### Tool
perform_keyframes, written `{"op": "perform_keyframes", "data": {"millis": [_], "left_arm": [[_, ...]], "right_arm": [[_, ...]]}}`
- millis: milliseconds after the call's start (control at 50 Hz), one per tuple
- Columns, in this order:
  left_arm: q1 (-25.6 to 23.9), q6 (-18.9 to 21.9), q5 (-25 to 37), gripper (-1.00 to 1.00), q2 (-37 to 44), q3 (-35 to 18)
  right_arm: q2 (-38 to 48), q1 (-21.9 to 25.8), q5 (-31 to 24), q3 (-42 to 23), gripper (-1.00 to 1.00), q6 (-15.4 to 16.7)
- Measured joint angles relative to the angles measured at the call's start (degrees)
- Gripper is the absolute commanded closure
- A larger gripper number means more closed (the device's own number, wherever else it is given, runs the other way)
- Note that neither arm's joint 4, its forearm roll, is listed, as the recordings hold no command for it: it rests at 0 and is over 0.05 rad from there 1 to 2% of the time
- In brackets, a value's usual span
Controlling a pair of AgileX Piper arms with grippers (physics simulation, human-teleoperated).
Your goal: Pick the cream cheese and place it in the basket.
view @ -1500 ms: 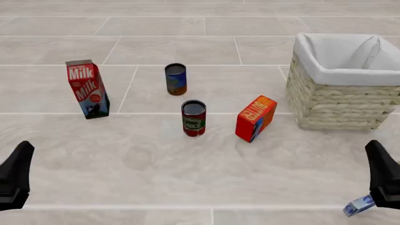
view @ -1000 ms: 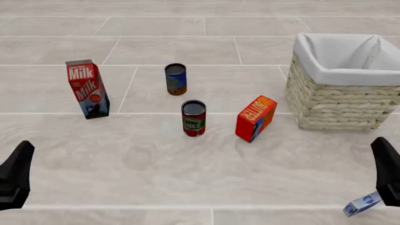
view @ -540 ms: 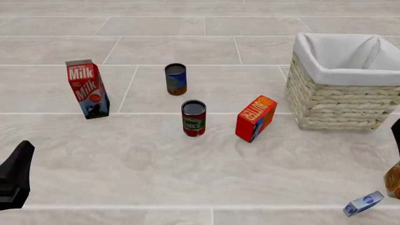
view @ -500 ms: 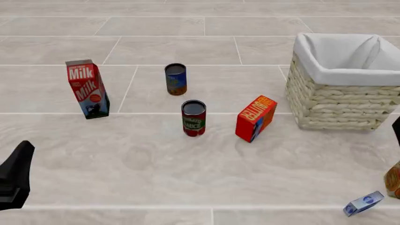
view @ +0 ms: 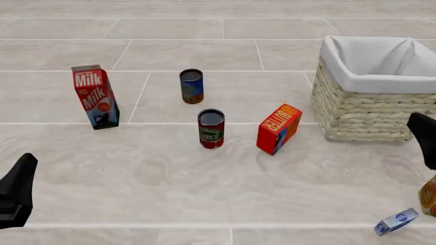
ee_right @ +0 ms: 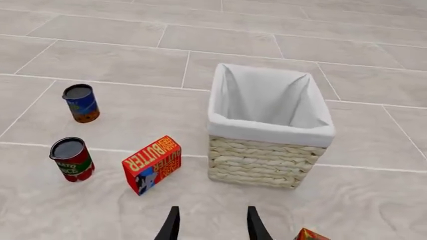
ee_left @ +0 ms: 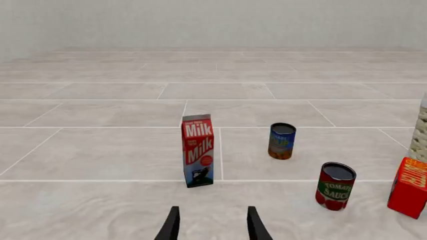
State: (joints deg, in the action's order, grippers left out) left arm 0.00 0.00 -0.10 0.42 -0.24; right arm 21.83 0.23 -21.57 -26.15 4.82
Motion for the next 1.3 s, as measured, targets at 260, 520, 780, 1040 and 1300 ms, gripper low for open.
{"op": "perform_keyframes", "data": {"millis": [260, 520, 780, 1040, 1300], "left_arm": [[0.0, 0.0, 0.0, -1.00, 0.0, 0.0], [0.0, 0.0, 0.0, -1.00, 0.0, 0.0], [0.0, 0.0, 0.0, -1.00, 0.0, 0.0], [0.0, 0.0, 0.0, -1.00, 0.0, 0.0], [0.0, 0.0, 0.0, -1.00, 0.0, 0.0]], "right_arm": [[4.3, -0.2, -3.5, 1.8, -1.00, 3.1], [8.9, -0.9, -3.7, 3.9, -1.00, -0.1], [11.6, -0.4, -11.2, 0.9, -1.00, -5.4], [9.9, 0.0, -21.5, -1.0, -1.00, -13.7], [14.1, -1.9, -24.8, -1.5, -1.00, -16.5]]}}
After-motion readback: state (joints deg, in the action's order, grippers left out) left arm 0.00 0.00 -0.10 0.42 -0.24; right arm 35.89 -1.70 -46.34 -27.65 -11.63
